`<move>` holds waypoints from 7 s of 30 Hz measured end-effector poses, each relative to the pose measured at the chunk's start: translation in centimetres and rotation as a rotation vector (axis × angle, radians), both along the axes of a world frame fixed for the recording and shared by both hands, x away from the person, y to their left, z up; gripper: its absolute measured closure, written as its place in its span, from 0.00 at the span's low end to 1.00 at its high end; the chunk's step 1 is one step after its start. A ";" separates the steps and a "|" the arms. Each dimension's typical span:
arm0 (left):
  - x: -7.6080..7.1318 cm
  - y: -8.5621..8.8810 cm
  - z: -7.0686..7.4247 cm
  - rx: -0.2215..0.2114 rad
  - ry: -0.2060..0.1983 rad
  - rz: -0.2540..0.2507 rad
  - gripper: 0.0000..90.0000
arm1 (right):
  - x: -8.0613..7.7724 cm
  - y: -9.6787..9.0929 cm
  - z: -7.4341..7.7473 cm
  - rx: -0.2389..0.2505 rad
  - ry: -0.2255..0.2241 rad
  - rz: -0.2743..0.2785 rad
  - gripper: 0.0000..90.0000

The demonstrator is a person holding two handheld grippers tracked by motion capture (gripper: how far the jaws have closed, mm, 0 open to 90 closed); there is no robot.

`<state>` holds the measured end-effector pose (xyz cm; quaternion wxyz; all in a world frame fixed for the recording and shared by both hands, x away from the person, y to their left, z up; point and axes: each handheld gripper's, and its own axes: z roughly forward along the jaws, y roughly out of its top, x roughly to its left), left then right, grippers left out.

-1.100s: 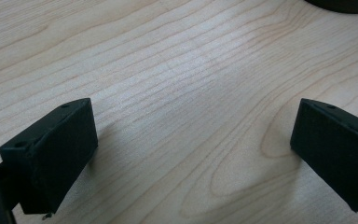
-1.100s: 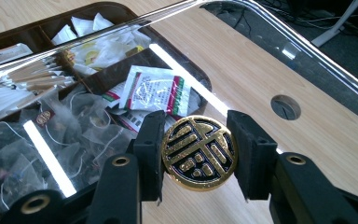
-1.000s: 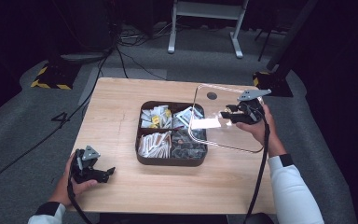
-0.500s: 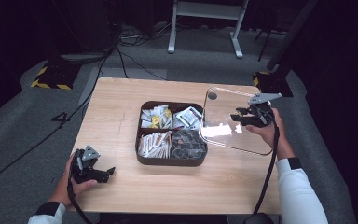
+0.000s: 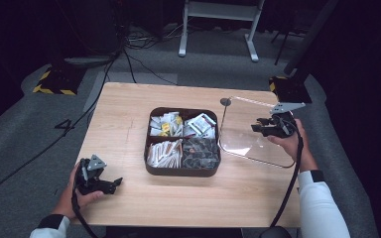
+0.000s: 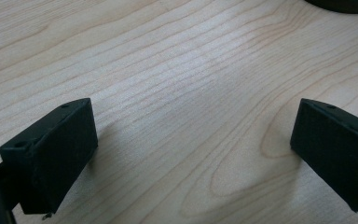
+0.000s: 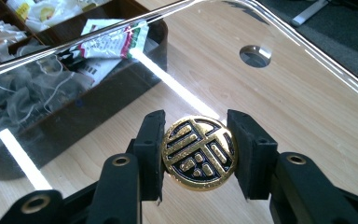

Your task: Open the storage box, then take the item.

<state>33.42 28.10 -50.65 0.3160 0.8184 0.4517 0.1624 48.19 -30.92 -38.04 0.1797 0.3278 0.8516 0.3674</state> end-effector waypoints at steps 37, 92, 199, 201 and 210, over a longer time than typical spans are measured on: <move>0.0 0.0 0.0 -0.001 -0.002 0.001 0.01 | 0.8 -1.2 -7.5 -0.110 0.132 0.001 0.65; 0.0 0.1 0.0 0.001 0.002 -0.022 0.01 | -1.5 0.9 -5.5 0.107 0.026 -0.053 0.37; 0.1 0.1 0.0 0.002 0.002 -0.033 0.01 | 5.9 21.2 -5.6 -0.014 0.155 0.182 0.87; 0.1 0.1 0.0 0.001 0.002 -0.033 0.01 | 5.7 21.2 -5.6 -0.010 0.151 0.188 0.93; 0.1 0.1 0.0 0.001 0.002 -0.033 0.00 | 4.1 20.0 -4.4 0.050 0.084 0.212 0.97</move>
